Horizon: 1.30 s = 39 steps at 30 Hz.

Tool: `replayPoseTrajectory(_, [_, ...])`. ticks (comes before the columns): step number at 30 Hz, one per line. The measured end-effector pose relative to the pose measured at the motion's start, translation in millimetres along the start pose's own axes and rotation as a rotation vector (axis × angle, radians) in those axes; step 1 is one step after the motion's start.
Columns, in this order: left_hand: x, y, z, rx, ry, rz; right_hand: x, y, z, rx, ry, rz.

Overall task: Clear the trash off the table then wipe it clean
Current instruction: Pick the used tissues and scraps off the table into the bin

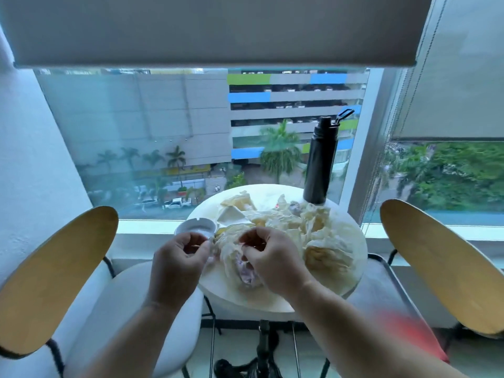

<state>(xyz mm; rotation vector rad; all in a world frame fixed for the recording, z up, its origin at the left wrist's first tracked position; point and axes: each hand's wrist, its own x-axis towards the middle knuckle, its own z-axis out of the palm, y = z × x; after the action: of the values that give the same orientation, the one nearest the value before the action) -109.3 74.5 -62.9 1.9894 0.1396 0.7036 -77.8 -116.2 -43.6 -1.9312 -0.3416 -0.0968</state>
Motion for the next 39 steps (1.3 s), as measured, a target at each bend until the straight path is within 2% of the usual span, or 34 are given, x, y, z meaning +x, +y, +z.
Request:
replayPoseTrajectory(6, [25.4,25.5,56.3,-0.043,-0.116,0.050,29.2,27.0,-71.3,0.021,0.072,-0.002])
replayPoseTrajectory(13, [23.7,44.3,76.2,0.064,-0.231,0.134,54.2,52.4,-124.7,0.024,0.123,-0.025])
replayPoseTrajectory(18, [21.5,52.4,58.0,0.251,-0.413,0.209,65.0,62.7,-123.1,-0.038,0.031,-0.081])
replayPoseTrajectory(21, [26.4,54.7,50.5,0.385,-0.607,0.138,66.2,64.6,-113.6,-0.122,-0.042,-0.242])
replayPoseTrajectory(24, [34.1,54.2,52.4,0.512,-0.672,0.129,67.5,66.2,-107.3,-0.306,-0.145,-0.394])
replayPoseTrajectory(27, [43.3,49.7,59.1,0.518,-0.655,0.131,68.4,62.5,-104.0,-0.507,-0.262,-0.423])
replayPoseTrajectory(33, [49.3,35.5,70.7,0.529,-0.488,0.109,73.5,62.1,-97.1,-0.785,-0.407,-0.290])
replayPoseTrajectory(36, [53.0,31.2,73.2,0.436,-0.334,0.146,77.3,62.0,-96.4,-0.769,-0.293,-0.250])
replayPoseTrajectory(39, [57.7,31.8,74.0,0.363,-0.187,0.190,80.8,63.8,-98.7,-0.653,-0.121,-0.271])
